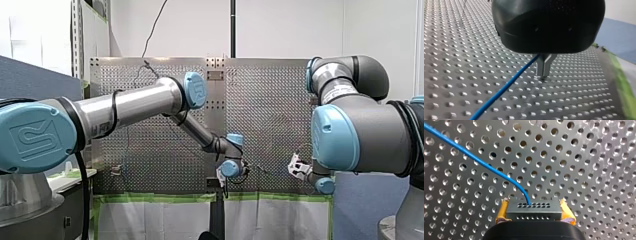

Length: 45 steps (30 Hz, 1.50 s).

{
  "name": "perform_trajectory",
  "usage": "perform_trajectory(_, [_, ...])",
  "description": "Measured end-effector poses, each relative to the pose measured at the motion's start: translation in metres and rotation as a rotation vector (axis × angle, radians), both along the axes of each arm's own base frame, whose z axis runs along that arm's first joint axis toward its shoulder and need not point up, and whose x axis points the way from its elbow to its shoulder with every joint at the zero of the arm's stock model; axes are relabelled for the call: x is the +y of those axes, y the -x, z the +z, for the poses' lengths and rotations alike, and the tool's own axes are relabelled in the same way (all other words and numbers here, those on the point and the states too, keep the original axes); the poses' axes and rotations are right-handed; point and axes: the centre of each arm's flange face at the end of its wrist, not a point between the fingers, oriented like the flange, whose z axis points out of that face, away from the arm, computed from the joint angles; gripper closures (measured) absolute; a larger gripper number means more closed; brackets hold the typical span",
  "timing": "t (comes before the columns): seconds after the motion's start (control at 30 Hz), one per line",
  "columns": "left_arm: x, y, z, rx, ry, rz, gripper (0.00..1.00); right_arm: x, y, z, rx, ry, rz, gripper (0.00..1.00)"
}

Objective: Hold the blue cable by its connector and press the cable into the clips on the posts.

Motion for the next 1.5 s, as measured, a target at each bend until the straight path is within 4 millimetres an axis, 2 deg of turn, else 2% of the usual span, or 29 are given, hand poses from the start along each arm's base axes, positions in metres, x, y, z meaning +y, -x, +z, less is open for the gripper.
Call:
perform_trajectory(0.23, [0.01,0.014,-0.046,0.079,-0.067,-0.007,1.0,-0.003,-0.008,0.002,-0.002,0.001,0.011,1.0])
perform_trajectory(0.33, [0.012,0.013,-0.053,0.093,-0.07,-0.011,1.0,-0.005,-0.01,0.004,-0.004,0.003,0.014,1.0])
perform_trajectory(0.5, [0.007,0.006,-0.045,0.094,-0.068,-0.015,1.0,-0.01,-0.009,0.007,-0.011,0.007,0.013,1.0])
perform_trajectory(0.93, [-0.013,-0.015,-0.01,0.042,-0.002,-0.038,1.0,-0.031,-0.006,0.02,-0.024,0.028,0.009,1.0])
perform_trajectory(1.5, [0.0,-0.032,-0.006,0.045,0.027,-0.018,1.0,-0.043,0.0,0.027,-0.025,0.044,-0.003,1.0])
